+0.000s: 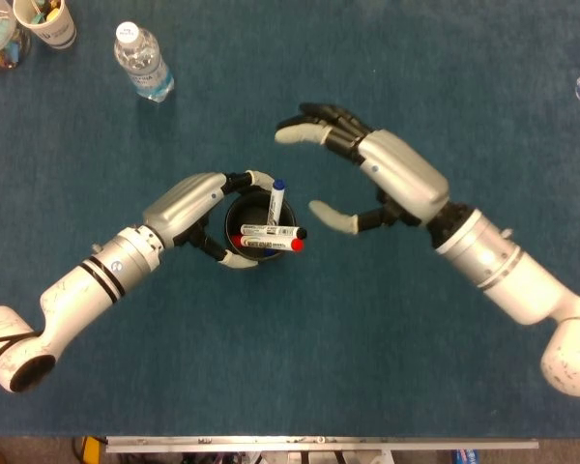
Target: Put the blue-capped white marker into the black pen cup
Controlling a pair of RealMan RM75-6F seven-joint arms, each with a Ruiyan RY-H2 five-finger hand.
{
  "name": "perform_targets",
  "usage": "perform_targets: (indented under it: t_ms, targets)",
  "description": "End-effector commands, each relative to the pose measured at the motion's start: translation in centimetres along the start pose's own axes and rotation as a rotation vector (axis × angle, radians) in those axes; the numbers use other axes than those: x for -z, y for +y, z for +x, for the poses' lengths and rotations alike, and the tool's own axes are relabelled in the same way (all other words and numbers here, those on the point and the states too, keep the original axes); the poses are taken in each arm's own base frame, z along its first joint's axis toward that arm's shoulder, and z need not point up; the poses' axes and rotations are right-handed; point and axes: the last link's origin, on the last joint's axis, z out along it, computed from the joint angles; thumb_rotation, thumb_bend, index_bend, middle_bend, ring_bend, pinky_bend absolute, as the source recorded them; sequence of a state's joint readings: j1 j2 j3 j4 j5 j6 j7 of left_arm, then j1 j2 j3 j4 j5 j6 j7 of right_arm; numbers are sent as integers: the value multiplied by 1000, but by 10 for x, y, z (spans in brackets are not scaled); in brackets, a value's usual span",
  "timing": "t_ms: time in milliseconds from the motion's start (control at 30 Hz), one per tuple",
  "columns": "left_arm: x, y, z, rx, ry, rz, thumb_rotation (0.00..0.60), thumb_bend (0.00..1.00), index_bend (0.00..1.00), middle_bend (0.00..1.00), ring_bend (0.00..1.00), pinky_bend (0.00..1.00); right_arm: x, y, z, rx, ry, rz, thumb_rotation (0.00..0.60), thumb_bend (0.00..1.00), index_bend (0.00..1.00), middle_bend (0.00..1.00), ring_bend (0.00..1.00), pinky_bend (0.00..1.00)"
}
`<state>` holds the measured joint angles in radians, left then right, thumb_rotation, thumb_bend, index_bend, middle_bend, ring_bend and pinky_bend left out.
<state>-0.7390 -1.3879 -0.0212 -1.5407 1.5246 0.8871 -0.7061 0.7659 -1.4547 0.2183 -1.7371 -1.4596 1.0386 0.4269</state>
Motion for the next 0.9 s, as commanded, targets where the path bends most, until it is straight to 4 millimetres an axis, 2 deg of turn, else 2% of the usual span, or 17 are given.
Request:
perform_targets:
  t_ms: [33,433,733,833,900]
  targets:
    - [-2,-4,-2,9,-2,9,600,99,261,304,280,255,5,3,10,34,17,-9,600,339,208,164,0,0]
    - [-2,-30,-4,21,13,70,600,98,261,303,279,255,27,23,35,86,48,-78,600,338,208,164,0,0]
    - [2,-45,-2,47,51,94,600,98,261,303,267,254,34,33,38,109,50,-97,600,339,208,164,0,0]
    - [4,-47,-3,47,55,92,600,98,232,276,210,240,35,34,40,124,52,-96,600,339,208,164,0,0]
    - [7,-48,-2,40,50,95,600,97,156,214,123,204,36,35,40,132,56,-97,600,340,208,164,0,0]
